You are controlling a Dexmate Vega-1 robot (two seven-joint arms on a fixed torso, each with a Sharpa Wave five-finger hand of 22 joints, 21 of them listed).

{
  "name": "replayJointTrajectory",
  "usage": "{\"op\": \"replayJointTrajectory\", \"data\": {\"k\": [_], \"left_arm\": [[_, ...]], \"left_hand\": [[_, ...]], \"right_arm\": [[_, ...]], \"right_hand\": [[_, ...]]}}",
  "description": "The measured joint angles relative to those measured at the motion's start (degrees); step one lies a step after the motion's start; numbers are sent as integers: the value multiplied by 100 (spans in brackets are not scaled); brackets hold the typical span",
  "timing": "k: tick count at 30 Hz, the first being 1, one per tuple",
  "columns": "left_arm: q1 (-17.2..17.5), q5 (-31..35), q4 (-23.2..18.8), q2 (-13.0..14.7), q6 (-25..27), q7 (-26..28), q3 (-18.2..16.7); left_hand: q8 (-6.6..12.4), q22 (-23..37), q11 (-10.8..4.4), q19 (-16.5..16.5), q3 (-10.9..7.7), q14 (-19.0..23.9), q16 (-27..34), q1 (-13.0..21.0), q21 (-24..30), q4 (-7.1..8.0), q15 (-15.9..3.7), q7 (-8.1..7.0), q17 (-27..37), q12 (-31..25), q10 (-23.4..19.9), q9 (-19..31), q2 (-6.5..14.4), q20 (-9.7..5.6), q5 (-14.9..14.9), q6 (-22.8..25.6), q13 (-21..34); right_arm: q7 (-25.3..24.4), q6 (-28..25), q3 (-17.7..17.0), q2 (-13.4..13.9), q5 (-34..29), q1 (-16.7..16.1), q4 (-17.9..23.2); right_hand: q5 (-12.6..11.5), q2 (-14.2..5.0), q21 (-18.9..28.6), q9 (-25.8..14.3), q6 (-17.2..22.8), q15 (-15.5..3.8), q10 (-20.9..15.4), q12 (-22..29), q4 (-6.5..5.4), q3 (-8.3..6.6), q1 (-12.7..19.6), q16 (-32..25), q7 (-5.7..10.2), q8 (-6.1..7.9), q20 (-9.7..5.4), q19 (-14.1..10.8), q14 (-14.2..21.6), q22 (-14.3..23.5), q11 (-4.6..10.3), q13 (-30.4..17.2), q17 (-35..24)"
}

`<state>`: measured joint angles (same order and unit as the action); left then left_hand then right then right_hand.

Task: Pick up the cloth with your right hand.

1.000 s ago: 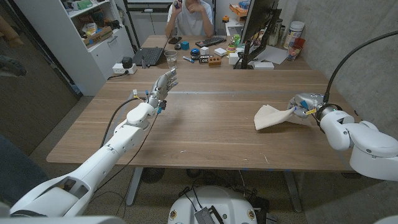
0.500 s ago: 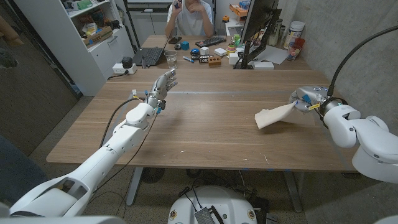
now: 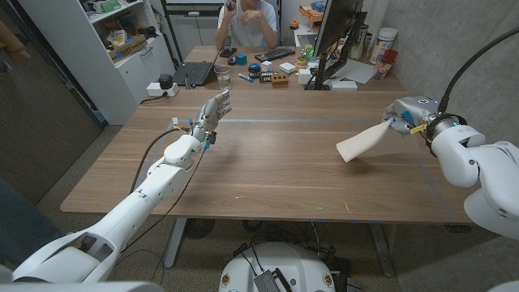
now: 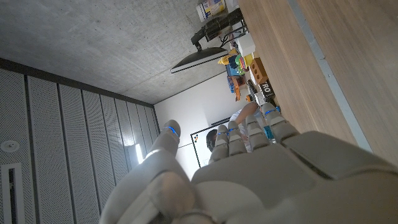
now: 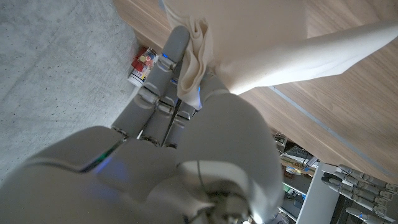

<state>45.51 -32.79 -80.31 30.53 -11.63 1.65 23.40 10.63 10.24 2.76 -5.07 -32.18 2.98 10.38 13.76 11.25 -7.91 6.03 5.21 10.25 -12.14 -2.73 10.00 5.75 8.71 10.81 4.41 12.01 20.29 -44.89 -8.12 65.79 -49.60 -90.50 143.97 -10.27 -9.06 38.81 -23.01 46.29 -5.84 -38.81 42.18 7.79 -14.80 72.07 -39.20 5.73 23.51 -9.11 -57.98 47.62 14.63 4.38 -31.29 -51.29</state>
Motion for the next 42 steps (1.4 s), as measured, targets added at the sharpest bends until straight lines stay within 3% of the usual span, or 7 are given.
{"op": "replayJointTrajectory", "data": {"k": [19,42], "left_arm": [[92,-26,-126,35,-13,40,-30],[203,-26,-303,142,12,98,-93]], "left_hand": [[0,0,0,0,-14,0,0,0,0,-14,0,0,0,0,0,0,0,0,-1,0,0],[0,0,0,0,-14,0,0,0,0,-14,0,0,0,0,0,0,0,0,-1,0,0]], "right_arm": [[787,691,-520,-816,-784,100,267],[1152,854,-477,-1152,-1095,250,362]], "right_hand": [[-39,24,190,-53,61,-31,-19,0,-15,-15,-53,0,0,-1,-21,-22,174,-28,-19,0,-219],[-33,16,357,-133,80,-52,-30,42,-34,-35,-151,50,21,-23,-21,-21,215,-54,-29,-1,-352]]}}
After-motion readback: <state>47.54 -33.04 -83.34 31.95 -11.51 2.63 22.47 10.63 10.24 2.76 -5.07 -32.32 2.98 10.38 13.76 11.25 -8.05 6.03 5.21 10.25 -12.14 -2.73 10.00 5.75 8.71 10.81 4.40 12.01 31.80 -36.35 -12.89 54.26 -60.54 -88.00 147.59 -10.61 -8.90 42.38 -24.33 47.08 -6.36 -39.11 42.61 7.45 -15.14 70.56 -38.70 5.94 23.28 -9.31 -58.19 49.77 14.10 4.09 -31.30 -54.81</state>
